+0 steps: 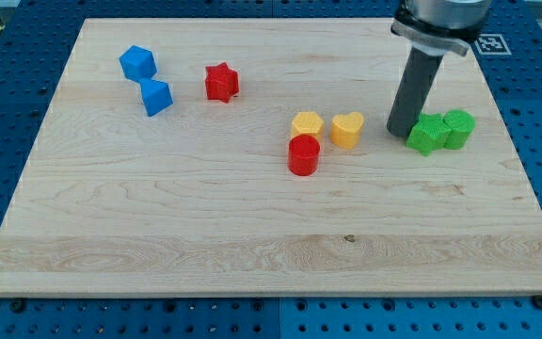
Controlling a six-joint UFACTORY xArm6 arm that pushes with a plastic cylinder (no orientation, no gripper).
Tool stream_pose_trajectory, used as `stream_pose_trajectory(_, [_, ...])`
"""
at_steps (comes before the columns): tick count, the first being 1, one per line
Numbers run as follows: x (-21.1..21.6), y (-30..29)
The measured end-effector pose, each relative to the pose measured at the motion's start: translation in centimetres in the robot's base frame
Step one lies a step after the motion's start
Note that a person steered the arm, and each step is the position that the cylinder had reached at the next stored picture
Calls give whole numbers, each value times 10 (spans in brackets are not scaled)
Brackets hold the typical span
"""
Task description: Slide green star to the left of green circle
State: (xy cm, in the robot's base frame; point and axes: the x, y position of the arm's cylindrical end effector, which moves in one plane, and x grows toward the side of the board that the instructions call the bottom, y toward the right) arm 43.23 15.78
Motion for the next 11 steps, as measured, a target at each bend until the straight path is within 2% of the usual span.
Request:
stream_pose_trajectory(2, [11,11])
stream_pose_trajectory(3, [18,-26])
stream_pose_trajectory(4, [47,-39])
stream_pose_trajectory(6, [39,9])
stream_pose_trajectory(9, [12,11])
stream_pose_trajectory(10, [46,11])
stream_pose_trajectory(11, [59,46])
